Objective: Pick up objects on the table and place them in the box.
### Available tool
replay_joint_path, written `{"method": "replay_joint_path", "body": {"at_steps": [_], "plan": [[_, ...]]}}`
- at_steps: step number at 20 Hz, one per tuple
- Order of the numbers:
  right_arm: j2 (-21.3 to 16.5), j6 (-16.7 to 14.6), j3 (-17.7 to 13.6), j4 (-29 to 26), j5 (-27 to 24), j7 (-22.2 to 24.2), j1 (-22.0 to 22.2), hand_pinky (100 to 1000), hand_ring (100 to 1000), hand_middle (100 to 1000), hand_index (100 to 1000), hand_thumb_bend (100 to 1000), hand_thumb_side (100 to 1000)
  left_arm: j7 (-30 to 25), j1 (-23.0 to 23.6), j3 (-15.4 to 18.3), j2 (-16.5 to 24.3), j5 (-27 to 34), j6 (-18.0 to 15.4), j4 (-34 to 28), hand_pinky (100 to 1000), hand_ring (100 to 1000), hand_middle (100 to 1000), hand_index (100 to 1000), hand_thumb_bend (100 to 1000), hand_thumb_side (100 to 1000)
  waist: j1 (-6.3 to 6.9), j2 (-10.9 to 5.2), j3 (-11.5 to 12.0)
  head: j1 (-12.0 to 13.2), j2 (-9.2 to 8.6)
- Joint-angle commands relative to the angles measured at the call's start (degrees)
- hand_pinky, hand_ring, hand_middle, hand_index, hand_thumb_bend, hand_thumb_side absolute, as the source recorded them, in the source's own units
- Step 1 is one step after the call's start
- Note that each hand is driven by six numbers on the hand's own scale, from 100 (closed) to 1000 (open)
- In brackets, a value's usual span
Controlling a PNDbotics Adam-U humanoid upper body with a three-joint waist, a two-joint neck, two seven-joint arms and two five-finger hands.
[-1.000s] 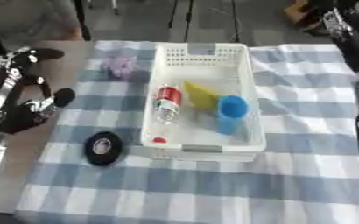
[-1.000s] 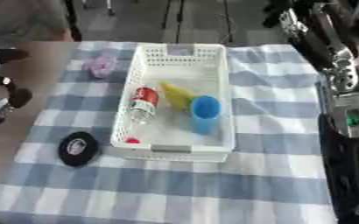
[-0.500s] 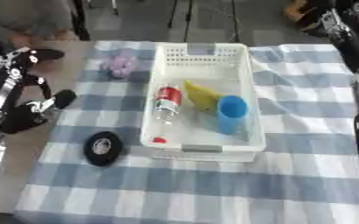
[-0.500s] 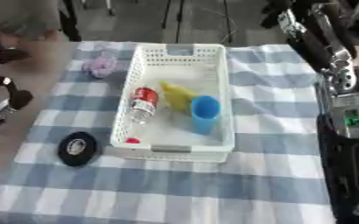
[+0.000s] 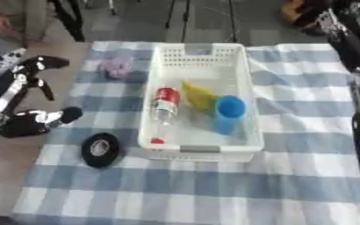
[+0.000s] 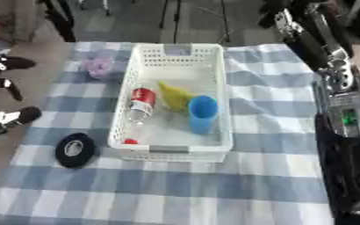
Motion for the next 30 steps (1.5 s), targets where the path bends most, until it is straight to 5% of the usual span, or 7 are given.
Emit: {"method": "replay_joint_path", "body": {"at_steps": [1,4,13,21,30], "plan": [[-0.49,-0.12,0.05,-1.11,0.31,0.25,-1.15,618,570,605,772,100,706,-2.69,-2.06,-2.27,5.33,-2.77,-0.75,1.86,680,850,797,896,925,624,-0.17,-2.25,-0.01,-0.33,0.28],[-0.49,-0.18,0.08,-1.05,0.30,0.27,-1.20,618,570,606,772,100,706,-5.29,-3.17,-3.92,6.55,-5.37,-1.91,3.73,804,835,780,896,958,585,-0.20,-2.28,-0.10,-0.47,0.29],[-0.30,-0.30,0.29,-0.82,0.31,0.35,-1.19,618,570,606,772,100,707,-13.50,-7.77,-9.70,7.18,-13.58,-4.67,10.11,905,764,753,902,937,494,-0.35,-2.62,-0.17,-0.91,0.29],[-0.27,-0.40,0.22,-0.67,0.23,0.24,-1.18,618,570,605,772,100,710,-20.86,-9.08,-8.77,3.92,-20.94,-6.68,9.66,909,764,771,941,886,396,-0.64,-2.68,-0.05,-1.28,0.29],[-0.15,-0.45,0.21,-0.64,0.18,0.21,-1.16,618,570,605,773,100,709,-25.54,-9.58,-6.90,-0.36,-28.91,-5.52,7.90,891,763,776,938,870,396,-0.82,-2.75,0.00,-1.49,0.28]]}}
